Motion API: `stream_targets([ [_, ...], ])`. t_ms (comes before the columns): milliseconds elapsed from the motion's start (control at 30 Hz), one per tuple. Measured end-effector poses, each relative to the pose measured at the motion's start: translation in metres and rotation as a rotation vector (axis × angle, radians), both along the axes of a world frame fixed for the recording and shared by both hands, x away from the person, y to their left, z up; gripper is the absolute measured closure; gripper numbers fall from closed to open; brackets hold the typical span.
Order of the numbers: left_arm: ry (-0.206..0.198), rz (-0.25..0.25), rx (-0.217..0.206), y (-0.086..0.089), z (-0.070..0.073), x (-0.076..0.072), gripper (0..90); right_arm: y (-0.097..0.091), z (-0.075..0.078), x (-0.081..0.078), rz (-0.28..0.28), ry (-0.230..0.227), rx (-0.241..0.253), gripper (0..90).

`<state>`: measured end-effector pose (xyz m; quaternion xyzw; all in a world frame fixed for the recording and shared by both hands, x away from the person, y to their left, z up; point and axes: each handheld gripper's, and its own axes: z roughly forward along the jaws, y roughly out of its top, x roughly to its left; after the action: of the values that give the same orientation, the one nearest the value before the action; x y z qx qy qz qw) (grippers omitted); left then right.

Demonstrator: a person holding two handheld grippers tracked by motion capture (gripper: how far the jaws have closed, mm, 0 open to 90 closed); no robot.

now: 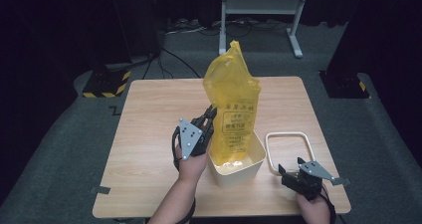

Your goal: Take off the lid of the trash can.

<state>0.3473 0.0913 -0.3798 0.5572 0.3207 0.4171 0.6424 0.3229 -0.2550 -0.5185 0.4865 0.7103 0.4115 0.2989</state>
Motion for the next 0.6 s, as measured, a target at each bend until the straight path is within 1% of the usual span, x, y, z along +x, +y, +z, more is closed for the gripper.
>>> stream_targets([
  [33, 0.0, 0.0, 0.0, 0.0, 0.0, 0.0, 89.6, 0.0, 0.0, 0.0, 0.0, 0.0, 0.001, 23.3],
  [67, 0.0, -0.004, 0.01, 0.001, -0.004, -0.003, 89.5, 0.0, 0.0, 0.0, 0.001, 0.0, 0.0, 23.3],
  [133, 0.003, -0.008, 0.012, 0.001, -0.006, -0.005, 89.5, 0.001, 0.0, 0.0, 0.002, -0.003, -0.002, 23.3],
  [167, 0.006, -0.014, 0.018, 0.001, -0.008, -0.007, 89.5, 0.001, 0.0, 0.0, 0.002, -0.003, -0.002, 23.3],
  [200, 0.004, -0.016, 0.034, 0.002, -0.011, -0.009, 89.5, 0.001, 0.0, 0.0, 0.002, -0.003, -0.002, 23.3],
  [267, 0.021, -0.03, 0.027, 0.002, -0.016, -0.011, 89.4, 0.001, 0.0, 0.0, 0.0, -0.002, -0.002, 23.3],
  [333, 0.034, -0.039, 0.037, 0.003, -0.02, -0.014, 89.3, 0.001, 0.0, 0.0, 0.0, -0.002, -0.006, 23.3],
  [400, 0.046, -0.05, 0.055, 0.004, -0.024, -0.017, 89.2, 0.001, 0.0, 0.0, 0.0, -0.001, -0.005, 23.3],
  [467, 0.067, -0.064, 0.071, 0.004, -0.028, -0.021, 89.1, 0.002, 0.0, 0.0, 0.002, -0.001, -0.007, 23.3],
  [500, 0.075, -0.063, 0.095, 0.004, -0.033, -0.025, 88.8, 0.002, 0.0, 0.0, 0.003, -0.002, -0.007, 23.3],
  [533, 0.079, -0.062, 0.106, 0.005, -0.035, -0.027, 88.6, 0.003, 0.0, 0.0, 0.005, -0.001, -0.008, 23.3],
  [567, 0.079, -0.062, 0.106, 0.005, -0.035, -0.027, 88.4, 0.003, 0.0, 0.0, 0.005, -0.001, -0.008, 23.3],
  [600, 0.091, -0.066, 0.107, 0.006, -0.037, -0.028, 88.4, 0.003, 0.0, -0.001, 0.004, -0.001, -0.007, 23.3],
])
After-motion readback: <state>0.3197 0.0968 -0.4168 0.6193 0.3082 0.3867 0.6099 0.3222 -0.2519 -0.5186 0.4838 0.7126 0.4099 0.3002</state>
